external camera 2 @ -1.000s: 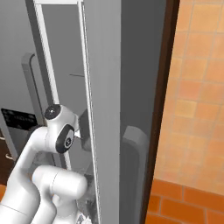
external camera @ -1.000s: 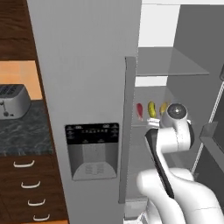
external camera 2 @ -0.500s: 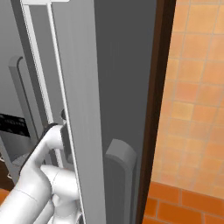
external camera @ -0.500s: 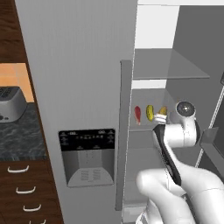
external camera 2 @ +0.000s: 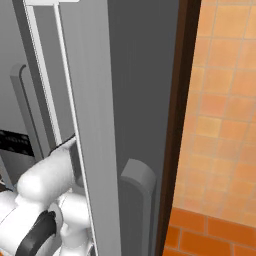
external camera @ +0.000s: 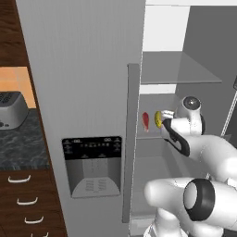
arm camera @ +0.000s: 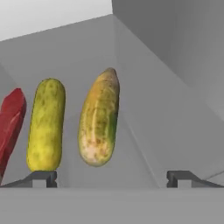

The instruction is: Place one cucumber and one steak in each tupperware on the nearby counter, to pack two identical lunches.

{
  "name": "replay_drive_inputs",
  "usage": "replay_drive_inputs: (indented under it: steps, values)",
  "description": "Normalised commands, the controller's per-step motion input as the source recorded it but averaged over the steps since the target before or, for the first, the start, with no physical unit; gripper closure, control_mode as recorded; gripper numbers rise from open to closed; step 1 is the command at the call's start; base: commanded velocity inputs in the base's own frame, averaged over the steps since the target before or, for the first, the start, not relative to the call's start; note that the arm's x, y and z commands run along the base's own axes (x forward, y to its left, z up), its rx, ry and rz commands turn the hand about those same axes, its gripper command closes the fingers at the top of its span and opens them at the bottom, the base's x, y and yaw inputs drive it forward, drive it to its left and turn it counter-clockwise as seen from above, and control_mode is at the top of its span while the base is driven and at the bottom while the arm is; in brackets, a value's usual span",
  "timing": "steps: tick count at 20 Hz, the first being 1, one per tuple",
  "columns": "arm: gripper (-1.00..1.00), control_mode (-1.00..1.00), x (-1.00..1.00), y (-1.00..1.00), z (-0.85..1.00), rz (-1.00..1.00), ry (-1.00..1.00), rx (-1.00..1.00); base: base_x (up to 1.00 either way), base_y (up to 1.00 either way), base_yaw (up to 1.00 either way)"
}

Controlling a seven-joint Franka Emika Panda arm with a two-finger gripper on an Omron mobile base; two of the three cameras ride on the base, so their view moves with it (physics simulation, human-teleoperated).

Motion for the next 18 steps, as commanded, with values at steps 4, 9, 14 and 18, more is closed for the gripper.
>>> replay_drive_inputs:
  steps: [4,9,14,18]
  values:
    - [-1.0,-1.0,0.41,-0.06,-0.04,0.07,0.16,0.0,0.0,0.0,0.0]
    - [-1.0,-1.0,0.04,-0.11,-0.36,0.04,0.01,-0.05,0.0,0.0,0.0]
    - [-1.0,-1.0,0.31,-0.05,-0.26,0.0,0.0,0.0,0.0,0.0,0.0]
    - [1.0,-1.0,0.21,0.0,-0.42,0.0,0.0,-0.01,0.0,0.0,0.0]
